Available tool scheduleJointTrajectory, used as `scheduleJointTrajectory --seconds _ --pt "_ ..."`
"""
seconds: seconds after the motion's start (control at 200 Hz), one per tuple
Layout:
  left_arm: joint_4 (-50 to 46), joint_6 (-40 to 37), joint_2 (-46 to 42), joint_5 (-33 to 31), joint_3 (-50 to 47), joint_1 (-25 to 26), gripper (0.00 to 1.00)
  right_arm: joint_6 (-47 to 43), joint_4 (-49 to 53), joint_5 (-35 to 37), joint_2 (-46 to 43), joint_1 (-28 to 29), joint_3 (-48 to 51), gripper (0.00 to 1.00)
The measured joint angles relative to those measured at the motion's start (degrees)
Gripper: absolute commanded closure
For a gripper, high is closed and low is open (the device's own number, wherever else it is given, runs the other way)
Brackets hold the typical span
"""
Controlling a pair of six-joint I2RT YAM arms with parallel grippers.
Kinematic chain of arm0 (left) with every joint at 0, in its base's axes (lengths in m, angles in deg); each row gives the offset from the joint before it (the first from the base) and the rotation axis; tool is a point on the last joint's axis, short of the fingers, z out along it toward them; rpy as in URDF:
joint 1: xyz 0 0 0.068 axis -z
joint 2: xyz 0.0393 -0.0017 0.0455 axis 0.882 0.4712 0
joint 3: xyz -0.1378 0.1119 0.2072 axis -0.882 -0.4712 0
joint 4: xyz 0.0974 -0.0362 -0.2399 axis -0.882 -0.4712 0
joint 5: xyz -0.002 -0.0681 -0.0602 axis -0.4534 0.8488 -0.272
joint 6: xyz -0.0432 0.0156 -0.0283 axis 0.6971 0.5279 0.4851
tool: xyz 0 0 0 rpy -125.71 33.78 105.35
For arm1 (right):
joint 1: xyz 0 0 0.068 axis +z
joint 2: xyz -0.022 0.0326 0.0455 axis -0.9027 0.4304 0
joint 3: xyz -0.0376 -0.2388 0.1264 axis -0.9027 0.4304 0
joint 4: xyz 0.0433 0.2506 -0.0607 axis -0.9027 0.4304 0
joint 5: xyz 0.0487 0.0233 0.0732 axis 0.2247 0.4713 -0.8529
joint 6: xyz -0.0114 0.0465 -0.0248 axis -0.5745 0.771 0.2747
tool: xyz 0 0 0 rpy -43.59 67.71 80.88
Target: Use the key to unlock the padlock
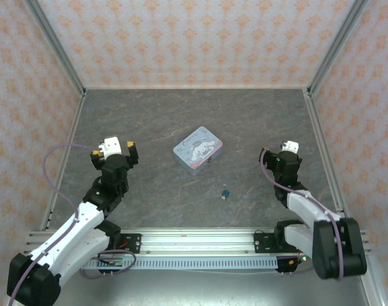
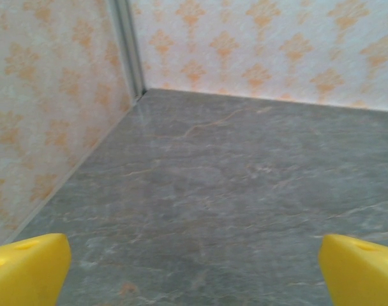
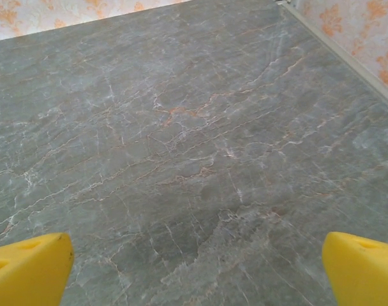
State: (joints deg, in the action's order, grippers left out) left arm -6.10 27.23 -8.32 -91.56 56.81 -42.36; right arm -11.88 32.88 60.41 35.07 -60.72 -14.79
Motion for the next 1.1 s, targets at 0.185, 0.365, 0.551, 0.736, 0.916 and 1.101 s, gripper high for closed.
scheduleJointTrajectory --seconds 0.185,0.365,0.551,0.736,0.916,1.101 --pt "5.4 -0.8 1.3 0.4 -5.4 -5.3 0.0 -1.9 -13.0 -4.0 10.0 -2.1 0.1 0.01" --pt "11.4 -0.9 2.6 2.7 -8.5 -9.5 0.0 -2.3 -23.5 -8.2 18.7 -5.1 0.1 0.01" --pt "17.3 -1.3 9.0 6.0 -8.8 -11.3 0.0 -2.3 -20.7 -10.4 23.6 -5.4 -4.4 0.01" --pt "24.8 -1.9 18.9 9.4 -8.6 -12.2 0.0 -2.3 -20.4 -10.8 23.6 -5.4 -7.5 0.01" --pt "32.1 -3.2 28.2 13.1 -8.2 -12.9 0.0 -2.3 -19.5 -11.0 23.6 -5.4 -7.5 0.01" --pt "39.2 -4.3 36.2 15.6 -6.0 -13.7 0.0 -2.3 -19.4 -11.0 23.6 -5.4 -7.5 0.01"
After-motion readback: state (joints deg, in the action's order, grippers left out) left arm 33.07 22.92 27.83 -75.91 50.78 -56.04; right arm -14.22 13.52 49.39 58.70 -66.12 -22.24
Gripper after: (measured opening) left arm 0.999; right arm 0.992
